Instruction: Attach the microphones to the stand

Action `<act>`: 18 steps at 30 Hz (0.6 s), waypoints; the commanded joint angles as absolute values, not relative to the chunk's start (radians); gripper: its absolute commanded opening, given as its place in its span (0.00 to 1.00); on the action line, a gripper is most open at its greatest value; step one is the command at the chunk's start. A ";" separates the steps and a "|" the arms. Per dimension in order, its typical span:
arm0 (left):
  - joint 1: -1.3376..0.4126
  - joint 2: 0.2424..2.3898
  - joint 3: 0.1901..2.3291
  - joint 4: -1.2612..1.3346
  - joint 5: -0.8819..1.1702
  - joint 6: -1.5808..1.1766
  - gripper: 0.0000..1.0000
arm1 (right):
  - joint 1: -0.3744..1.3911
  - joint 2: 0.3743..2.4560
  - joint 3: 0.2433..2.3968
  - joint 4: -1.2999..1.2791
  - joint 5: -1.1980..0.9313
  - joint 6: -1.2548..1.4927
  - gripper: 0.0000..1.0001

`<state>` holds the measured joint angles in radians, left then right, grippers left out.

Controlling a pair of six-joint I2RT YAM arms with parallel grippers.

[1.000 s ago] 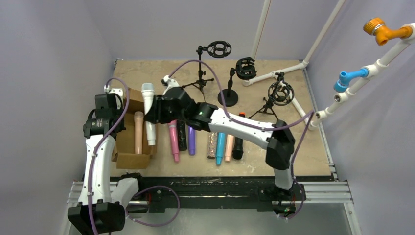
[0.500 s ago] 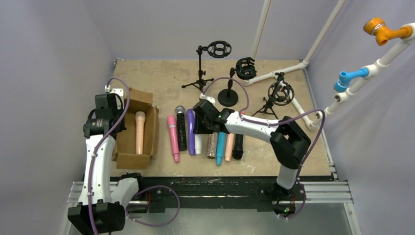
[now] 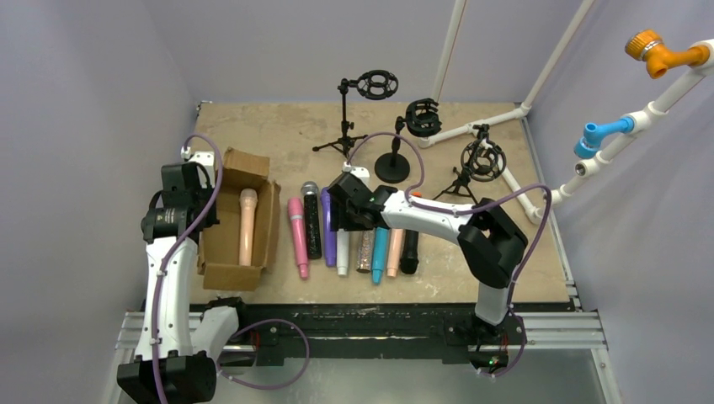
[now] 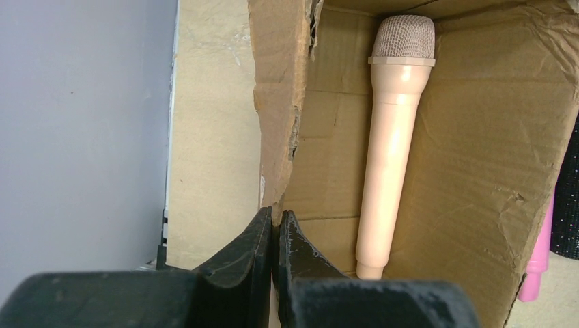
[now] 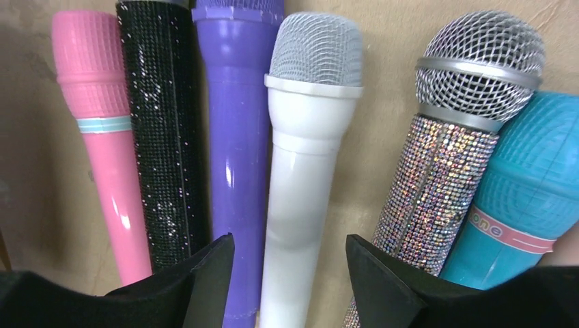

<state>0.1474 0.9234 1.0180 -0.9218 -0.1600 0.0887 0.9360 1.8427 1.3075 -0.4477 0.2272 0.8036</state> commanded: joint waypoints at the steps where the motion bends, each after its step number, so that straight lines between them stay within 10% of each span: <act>1: 0.147 0.902 1.040 -0.880 -0.130 0.072 0.00 | 0.942 1.762 1.384 -0.489 0.306 0.814 0.65; 18: 0.147 0.882 1.052 -0.905 -0.106 0.057 0.00 | 1.178 2.151 2.182 -0.587 0.155 0.764 0.60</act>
